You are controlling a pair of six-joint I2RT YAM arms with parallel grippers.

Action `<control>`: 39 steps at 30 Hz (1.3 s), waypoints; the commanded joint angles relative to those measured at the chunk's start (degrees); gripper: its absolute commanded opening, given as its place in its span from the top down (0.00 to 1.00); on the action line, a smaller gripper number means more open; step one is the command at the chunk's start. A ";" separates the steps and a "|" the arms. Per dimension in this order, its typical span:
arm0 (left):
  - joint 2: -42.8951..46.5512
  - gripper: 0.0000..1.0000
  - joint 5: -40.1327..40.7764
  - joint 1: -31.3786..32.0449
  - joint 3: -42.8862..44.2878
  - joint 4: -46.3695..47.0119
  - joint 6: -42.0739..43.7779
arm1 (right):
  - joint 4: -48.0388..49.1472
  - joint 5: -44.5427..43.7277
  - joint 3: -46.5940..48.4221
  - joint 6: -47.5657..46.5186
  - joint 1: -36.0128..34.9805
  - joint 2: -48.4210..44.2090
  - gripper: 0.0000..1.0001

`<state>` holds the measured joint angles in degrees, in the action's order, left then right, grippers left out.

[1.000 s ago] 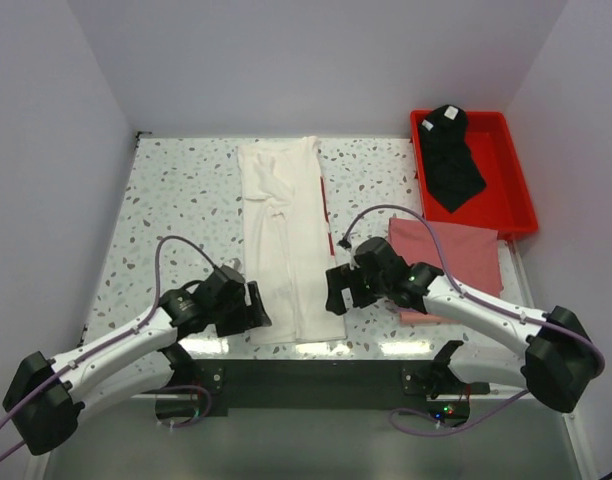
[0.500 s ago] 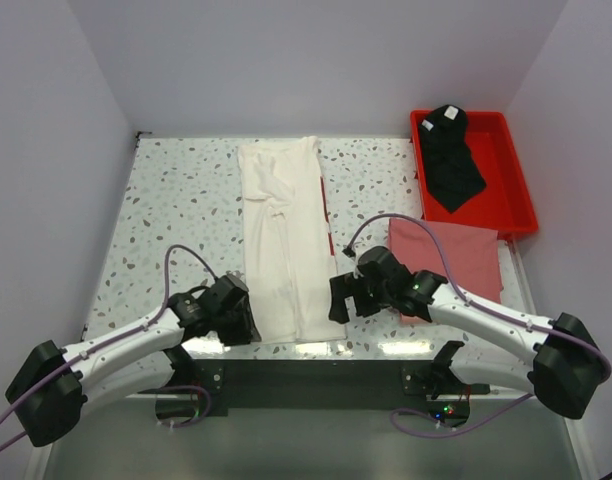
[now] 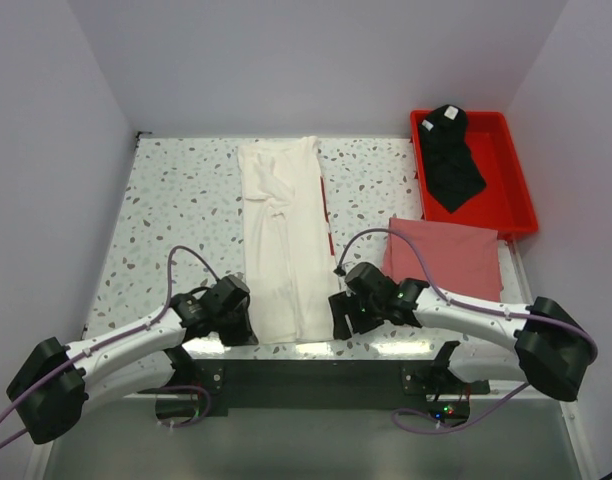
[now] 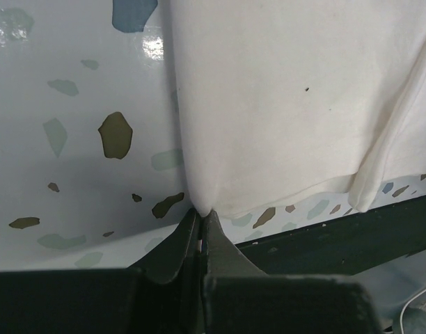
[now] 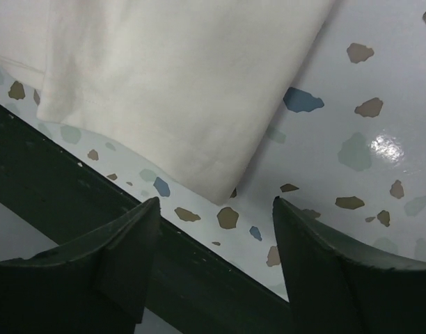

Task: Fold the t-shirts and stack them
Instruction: Fold the tshirt

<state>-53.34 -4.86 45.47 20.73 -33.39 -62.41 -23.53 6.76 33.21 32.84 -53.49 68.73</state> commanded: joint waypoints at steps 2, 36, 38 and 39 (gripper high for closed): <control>0.08 1.00 0.82 0.32 -0.08 -1.33 0.19 | 3.22 -1.93 -0.34 2.40 -1.43 2.19 0.37; 9.75 1.00 -0.33 0.32 3.95 -2.14 -0.61 | 1.12 -4.46 2.46 5.48 -6.01 -4.66 1.00; 8.61 1.00 2.12 0.32 6.06 -0.81 -0.52 | 0.77 -7.45 5.09 3.73 -5.74 -3.52 1.00; 7.91 1.00 3.44 0.23 6.86 -0.45 -0.52 | 0.50 -8.77 6.24 3.72 -5.74 -3.51 1.00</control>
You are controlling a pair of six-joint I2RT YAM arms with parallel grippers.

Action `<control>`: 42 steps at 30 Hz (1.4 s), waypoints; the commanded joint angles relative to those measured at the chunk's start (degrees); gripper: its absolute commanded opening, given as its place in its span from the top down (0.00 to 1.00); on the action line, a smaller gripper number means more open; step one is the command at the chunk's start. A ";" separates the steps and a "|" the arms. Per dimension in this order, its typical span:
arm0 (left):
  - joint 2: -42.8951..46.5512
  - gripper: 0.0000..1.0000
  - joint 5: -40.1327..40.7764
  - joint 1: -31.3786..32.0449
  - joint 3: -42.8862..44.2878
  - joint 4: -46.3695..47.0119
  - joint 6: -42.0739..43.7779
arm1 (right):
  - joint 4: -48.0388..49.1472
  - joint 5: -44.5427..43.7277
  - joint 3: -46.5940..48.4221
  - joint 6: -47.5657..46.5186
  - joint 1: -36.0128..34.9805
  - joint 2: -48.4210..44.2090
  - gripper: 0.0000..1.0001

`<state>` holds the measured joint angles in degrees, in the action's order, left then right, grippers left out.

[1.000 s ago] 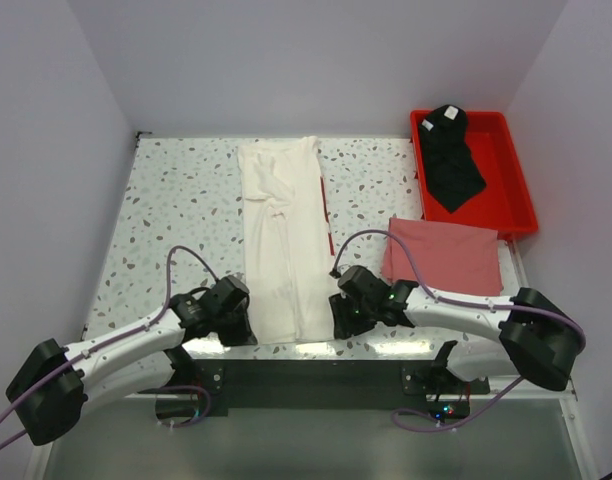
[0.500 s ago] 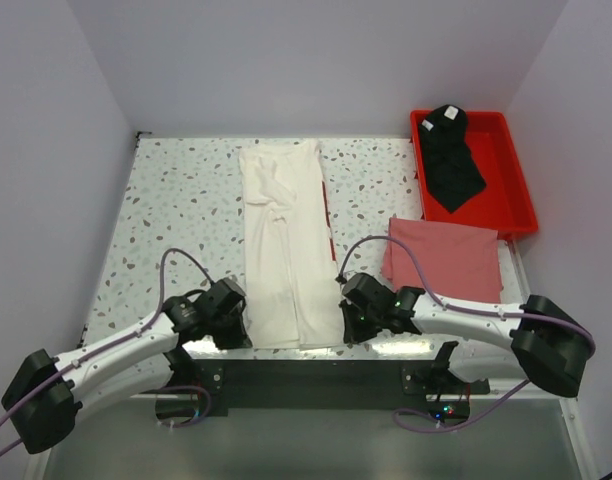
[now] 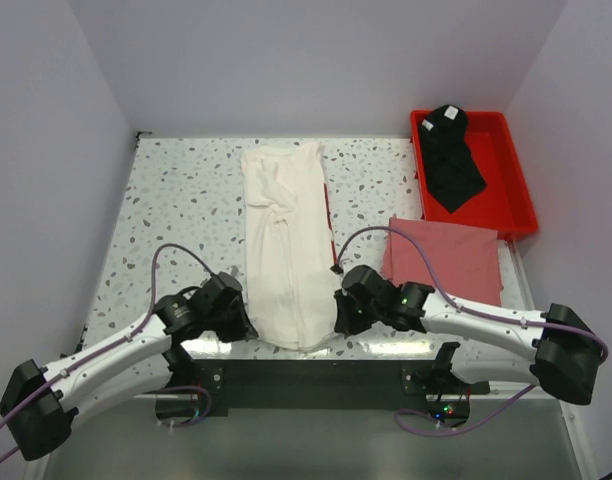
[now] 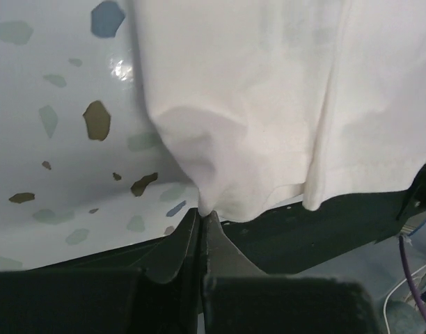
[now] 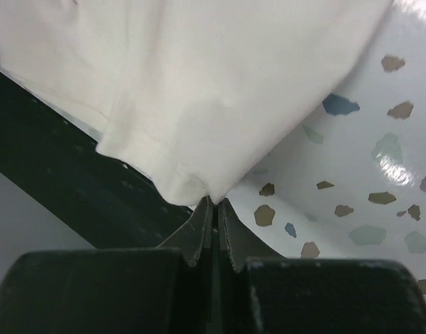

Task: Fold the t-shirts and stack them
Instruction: Fold the tshirt

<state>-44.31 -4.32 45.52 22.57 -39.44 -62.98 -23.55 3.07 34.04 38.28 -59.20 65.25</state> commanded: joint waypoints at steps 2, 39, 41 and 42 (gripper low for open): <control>-3.48 1.00 7.88 0.01 6.17 7.35 0.40 | 1.13 -8.50 7.43 -4.00 0.49 1.45 1.00; -43.66 1.00 11.52 -25.13 32.45 30.65 18.95 | 7.56 -12.12 46.20 -17.19 24.04 42.32 1.00; -44.71 1.00 11.70 -25.39 33.06 29.95 19.04 | 7.47 -11.95 46.38 -17.01 24.31 42.76 1.00; -44.98 0.99 11.79 -25.39 33.33 29.86 19.21 | 7.47 -11.86 46.46 -16.93 24.48 43.29 1.00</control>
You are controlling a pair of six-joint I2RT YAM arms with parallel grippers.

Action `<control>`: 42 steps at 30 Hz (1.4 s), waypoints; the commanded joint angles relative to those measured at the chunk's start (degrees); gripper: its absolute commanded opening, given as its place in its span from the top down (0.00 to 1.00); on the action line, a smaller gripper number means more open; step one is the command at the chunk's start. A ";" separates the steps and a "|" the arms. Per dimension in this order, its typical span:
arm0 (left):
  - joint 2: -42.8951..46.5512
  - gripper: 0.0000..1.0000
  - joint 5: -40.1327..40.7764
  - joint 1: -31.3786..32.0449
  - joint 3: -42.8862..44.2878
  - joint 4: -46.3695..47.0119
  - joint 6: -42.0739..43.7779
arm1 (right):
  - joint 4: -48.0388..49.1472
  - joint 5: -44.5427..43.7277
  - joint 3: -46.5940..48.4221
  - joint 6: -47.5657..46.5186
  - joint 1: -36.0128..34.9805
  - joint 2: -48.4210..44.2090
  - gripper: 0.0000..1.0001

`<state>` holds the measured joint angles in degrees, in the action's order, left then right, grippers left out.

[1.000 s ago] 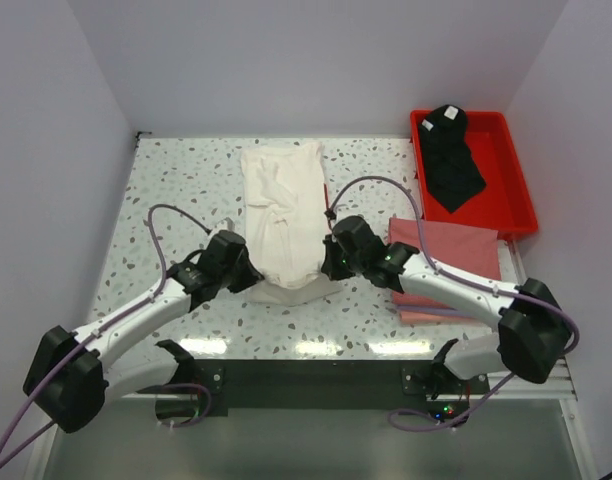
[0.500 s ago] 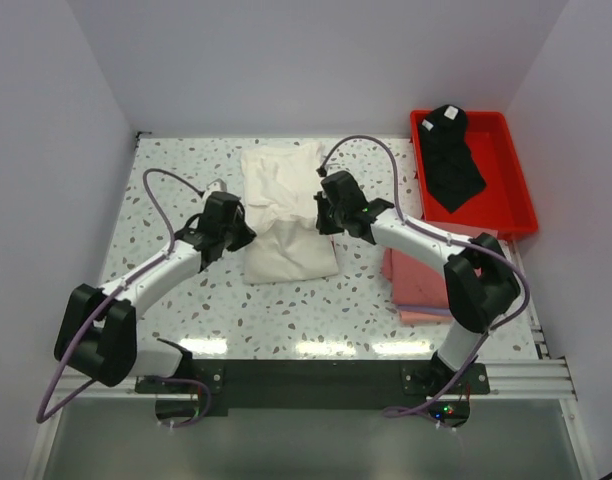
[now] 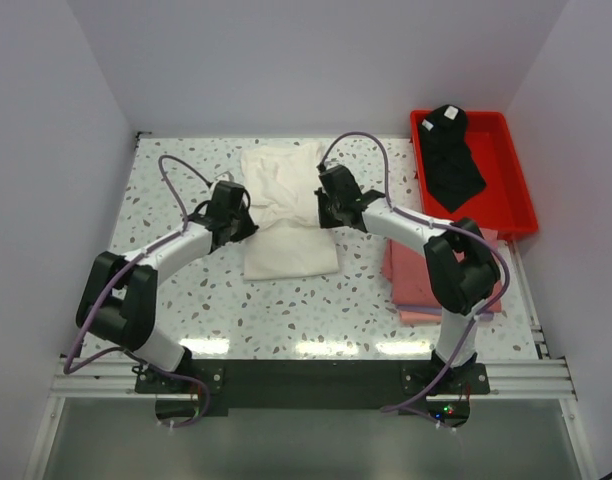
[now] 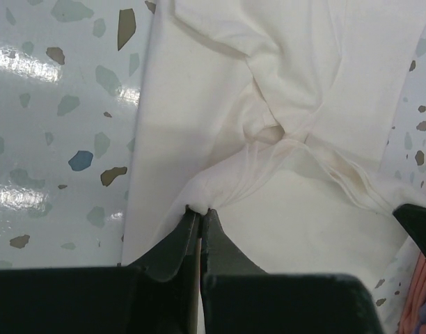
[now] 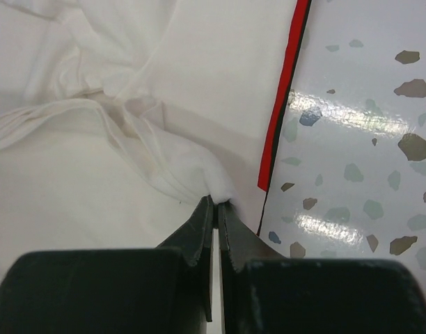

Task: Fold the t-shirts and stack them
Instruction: Fold the tshirt

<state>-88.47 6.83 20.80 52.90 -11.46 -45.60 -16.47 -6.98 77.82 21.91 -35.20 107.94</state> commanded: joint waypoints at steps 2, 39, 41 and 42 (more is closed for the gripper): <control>-1.79 0.96 0.47 -0.84 3.17 1.97 1.92 | -0.05 -1.89 3.04 -0.55 0.57 1.04 1.00; 24.05 0.26 -10.43 1.18 -28.56 1.71 -3.70 | 6.01 13.66 -29.48 5.07 1.01 -23.22 0.04; 23.52 0.39 -10.96 1.18 -28.56 1.88 -3.79 | 5.75 13.40 -29.57 5.33 1.01 -22.86 0.06; 23.17 0.42 -10.96 1.18 -28.65 2.06 -3.70 | 5.92 13.14 -29.74 5.86 1.10 -22.95 0.09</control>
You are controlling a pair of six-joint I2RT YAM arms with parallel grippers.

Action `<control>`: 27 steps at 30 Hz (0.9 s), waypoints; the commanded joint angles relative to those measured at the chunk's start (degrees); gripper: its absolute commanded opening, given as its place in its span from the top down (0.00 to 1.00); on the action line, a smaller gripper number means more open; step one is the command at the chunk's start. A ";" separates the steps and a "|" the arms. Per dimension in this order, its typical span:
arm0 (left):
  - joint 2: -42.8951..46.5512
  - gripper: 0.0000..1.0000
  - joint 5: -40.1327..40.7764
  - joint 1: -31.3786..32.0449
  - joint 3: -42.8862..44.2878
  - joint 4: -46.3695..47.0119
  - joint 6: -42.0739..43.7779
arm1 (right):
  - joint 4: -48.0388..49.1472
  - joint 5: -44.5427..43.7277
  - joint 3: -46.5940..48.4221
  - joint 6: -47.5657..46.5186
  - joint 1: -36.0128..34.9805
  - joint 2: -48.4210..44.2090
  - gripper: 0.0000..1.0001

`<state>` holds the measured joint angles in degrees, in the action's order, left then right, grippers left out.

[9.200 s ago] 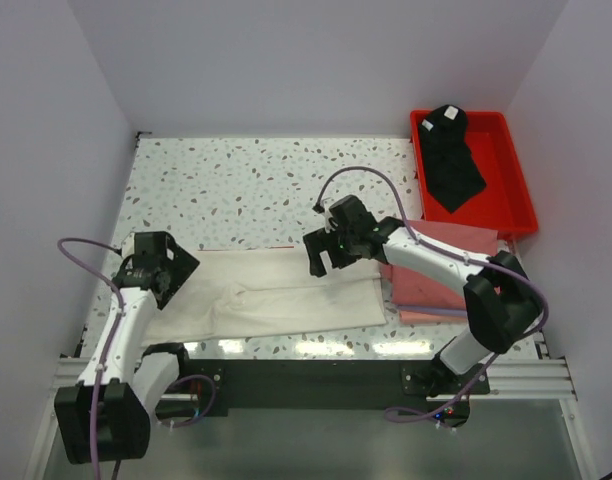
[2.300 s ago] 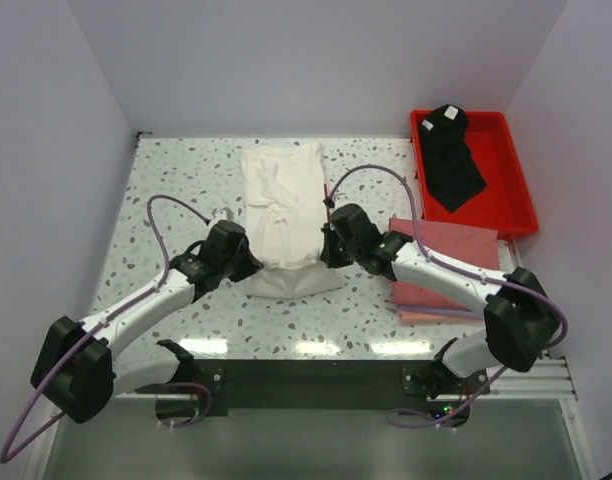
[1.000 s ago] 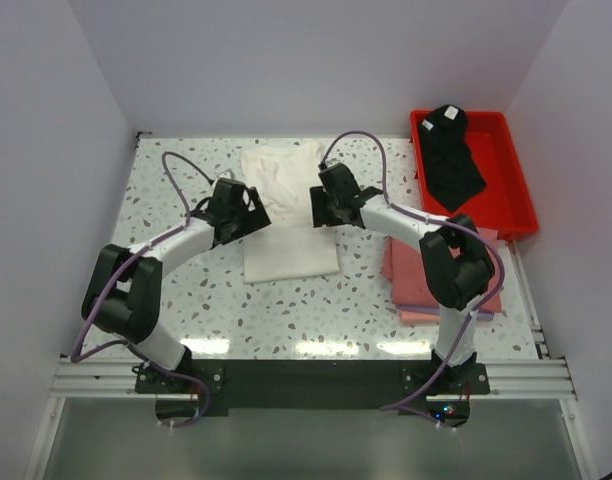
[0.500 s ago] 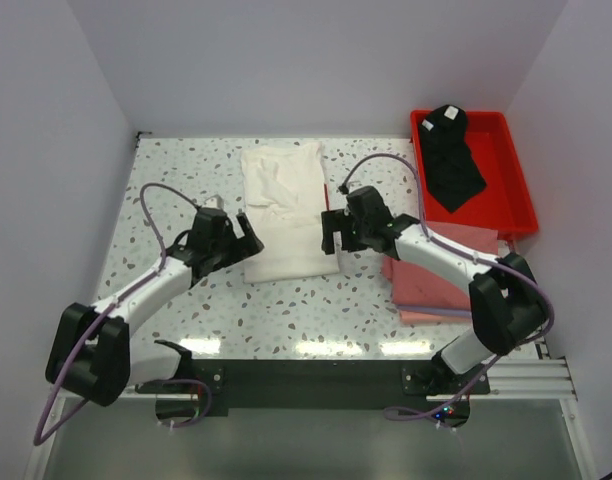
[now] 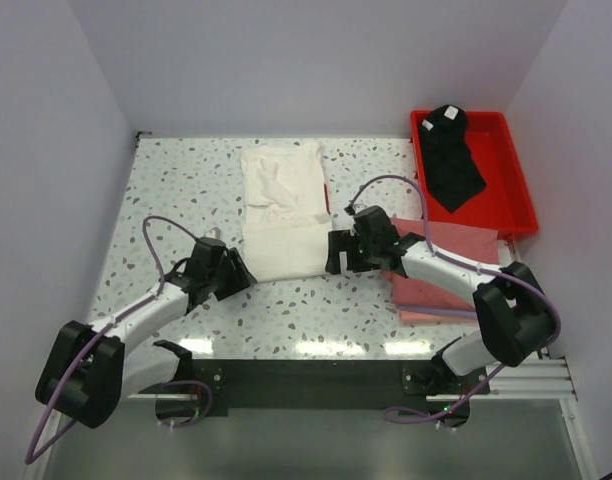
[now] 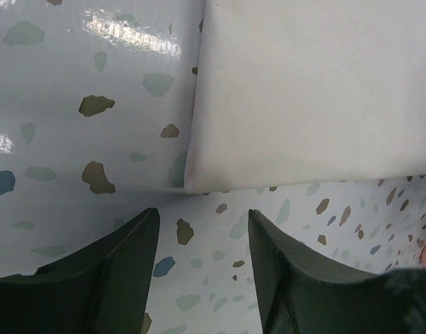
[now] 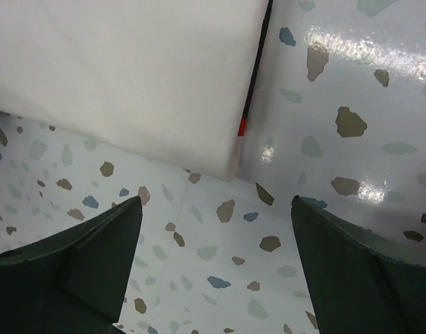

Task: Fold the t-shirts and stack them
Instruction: Fold the tshirt

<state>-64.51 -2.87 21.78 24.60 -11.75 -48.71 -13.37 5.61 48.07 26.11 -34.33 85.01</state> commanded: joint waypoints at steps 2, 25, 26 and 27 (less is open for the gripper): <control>-1.23 0.52 -1.17 0.19 -0.52 2.78 -0.60 | 3.08 -0.33 -0.52 2.36 0.14 0.06 0.11; -5.63 1.00 -0.55 0.19 1.06 4.71 2.74 | 7.47 0.98 0.44 7.20 0.14 8.41 0.53; -5.54 1.00 -0.55 0.19 0.98 5.15 3.09 | 7.65 1.16 0.35 7.29 0.14 8.68 0.57; -5.19 1.00 -0.55 0.19 0.89 5.59 3.35 | 7.83 1.68 0.35 7.20 0.05 8.94 0.59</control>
<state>-70.35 -5.30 21.82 24.64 -8.05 -47.72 -8.27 6.00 47.57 32.53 -34.33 93.01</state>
